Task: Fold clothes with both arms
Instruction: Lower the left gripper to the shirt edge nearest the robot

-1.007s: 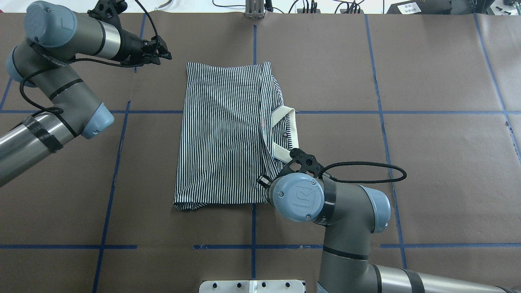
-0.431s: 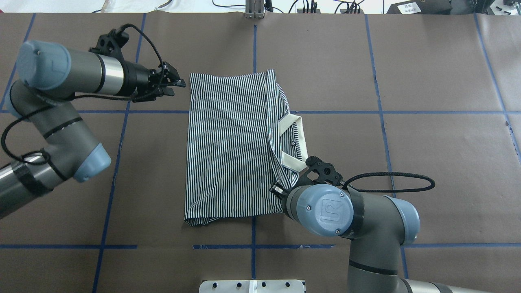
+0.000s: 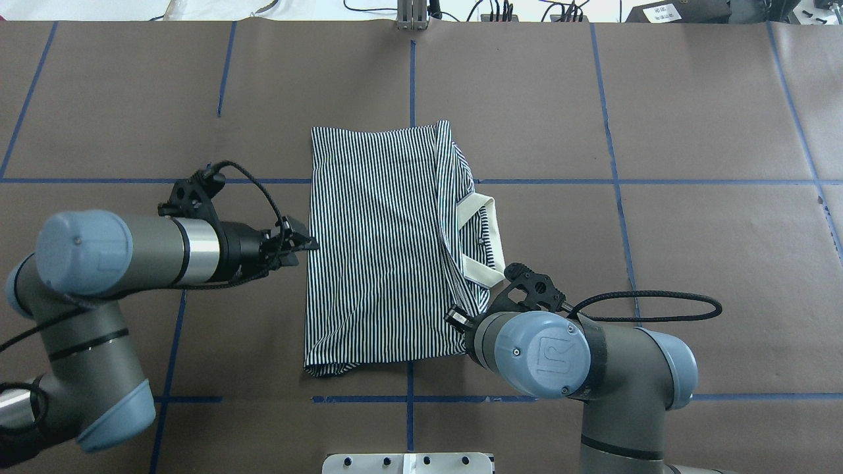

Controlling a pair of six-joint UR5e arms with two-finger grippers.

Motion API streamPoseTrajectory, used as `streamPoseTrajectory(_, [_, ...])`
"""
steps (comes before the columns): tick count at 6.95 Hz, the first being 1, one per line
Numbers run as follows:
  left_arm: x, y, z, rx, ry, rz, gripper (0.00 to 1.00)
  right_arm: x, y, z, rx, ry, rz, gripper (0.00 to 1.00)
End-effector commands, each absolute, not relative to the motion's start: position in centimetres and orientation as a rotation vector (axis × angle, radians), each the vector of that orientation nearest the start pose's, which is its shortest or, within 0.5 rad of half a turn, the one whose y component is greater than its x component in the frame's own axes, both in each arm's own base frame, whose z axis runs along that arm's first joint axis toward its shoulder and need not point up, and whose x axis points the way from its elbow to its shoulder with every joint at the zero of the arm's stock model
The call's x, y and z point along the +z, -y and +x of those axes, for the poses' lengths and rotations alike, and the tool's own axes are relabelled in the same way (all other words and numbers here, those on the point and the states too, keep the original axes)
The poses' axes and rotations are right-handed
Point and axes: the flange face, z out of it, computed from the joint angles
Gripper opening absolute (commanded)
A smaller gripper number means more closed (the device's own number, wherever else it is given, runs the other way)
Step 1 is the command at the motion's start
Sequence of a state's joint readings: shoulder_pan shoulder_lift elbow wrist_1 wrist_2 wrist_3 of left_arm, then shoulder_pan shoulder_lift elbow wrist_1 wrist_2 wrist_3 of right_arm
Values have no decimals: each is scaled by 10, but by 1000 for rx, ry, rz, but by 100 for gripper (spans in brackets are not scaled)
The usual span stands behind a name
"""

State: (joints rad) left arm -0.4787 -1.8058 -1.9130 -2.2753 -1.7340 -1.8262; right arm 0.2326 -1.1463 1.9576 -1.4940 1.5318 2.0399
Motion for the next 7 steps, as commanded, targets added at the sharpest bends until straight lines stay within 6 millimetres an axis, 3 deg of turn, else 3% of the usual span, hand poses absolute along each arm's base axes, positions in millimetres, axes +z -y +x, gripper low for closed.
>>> streamPoseTrajectory(1, [314,289,470,-530,-1190,-43,53,251,268,-538,671,905,-70,0])
streamPoseTrajectory(3, [328,254,496,-528,-1118,-105,53,252,268,-537,671,903,-70,0])
streamPoseTrajectory(5, [335,254,500,-530,-1099,-103,52,251,269,-537,673,905,-69,0])
streamPoseTrajectory(7, [338,240,515,-505,-1087,-120,52,251,269,-537,673,905,-69,0])
